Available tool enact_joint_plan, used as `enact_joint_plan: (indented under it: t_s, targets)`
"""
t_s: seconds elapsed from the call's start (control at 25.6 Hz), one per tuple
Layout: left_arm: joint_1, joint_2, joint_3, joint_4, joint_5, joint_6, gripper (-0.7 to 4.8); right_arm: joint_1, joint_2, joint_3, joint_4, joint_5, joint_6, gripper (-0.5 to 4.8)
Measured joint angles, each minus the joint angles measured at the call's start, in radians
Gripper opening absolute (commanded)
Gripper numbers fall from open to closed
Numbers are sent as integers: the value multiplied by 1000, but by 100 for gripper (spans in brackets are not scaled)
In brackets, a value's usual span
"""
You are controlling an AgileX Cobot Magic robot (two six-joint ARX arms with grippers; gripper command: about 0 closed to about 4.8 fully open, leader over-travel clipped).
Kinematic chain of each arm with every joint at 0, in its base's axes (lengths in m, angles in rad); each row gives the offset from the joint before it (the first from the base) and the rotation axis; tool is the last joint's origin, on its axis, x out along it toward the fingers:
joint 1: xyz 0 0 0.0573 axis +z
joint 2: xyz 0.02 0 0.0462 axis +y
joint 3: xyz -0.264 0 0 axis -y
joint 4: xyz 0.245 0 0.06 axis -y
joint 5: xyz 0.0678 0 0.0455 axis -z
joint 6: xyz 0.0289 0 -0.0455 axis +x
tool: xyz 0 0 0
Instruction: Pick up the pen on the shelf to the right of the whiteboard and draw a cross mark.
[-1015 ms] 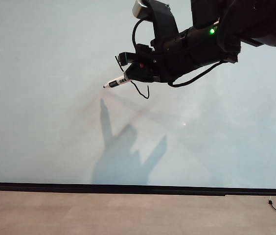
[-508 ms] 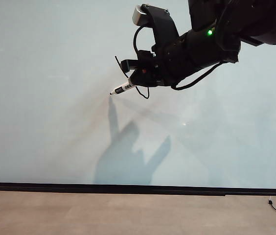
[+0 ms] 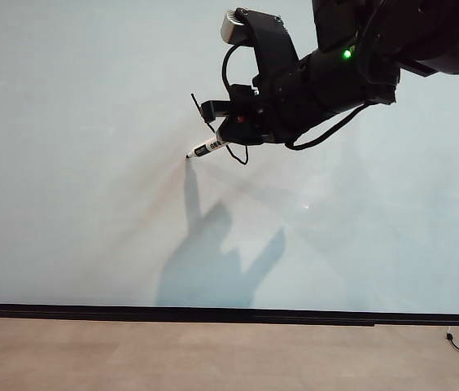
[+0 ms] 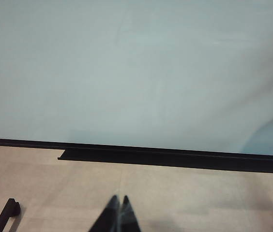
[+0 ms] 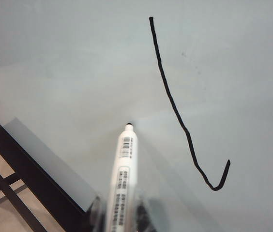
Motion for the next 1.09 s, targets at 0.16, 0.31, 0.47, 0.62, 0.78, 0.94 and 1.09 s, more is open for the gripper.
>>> enact_joint_plan:
  t_s: [0.16,0.31,0.47,0.62,0.78,0.94,1.09]
  targets:
    - [0,0,0,0,0,0,-4,-2,-5,0,-1,0,-1,-6]
    - [0,0,0,0,0,0,-4,-3,-23,0,-1,3,-6,-6]
    - [0,0,0,0,0,0,-4,-7,-40,0,-10,9,-16,-6]
    - [0,0,0,0,0,0,-4,-13,-48,0,-21,7,-16,-6]
    - [0,0,0,0,0,0,-4,-16,-64,0,-39,10,-21,-6]
    - [0,0,0,0,0,0,-4,-17,-87,-2,-57,21,-29,-6]
    - [0,0,0,0,0,0,-4,-27,-112,-2,-92,23,-33,-6]
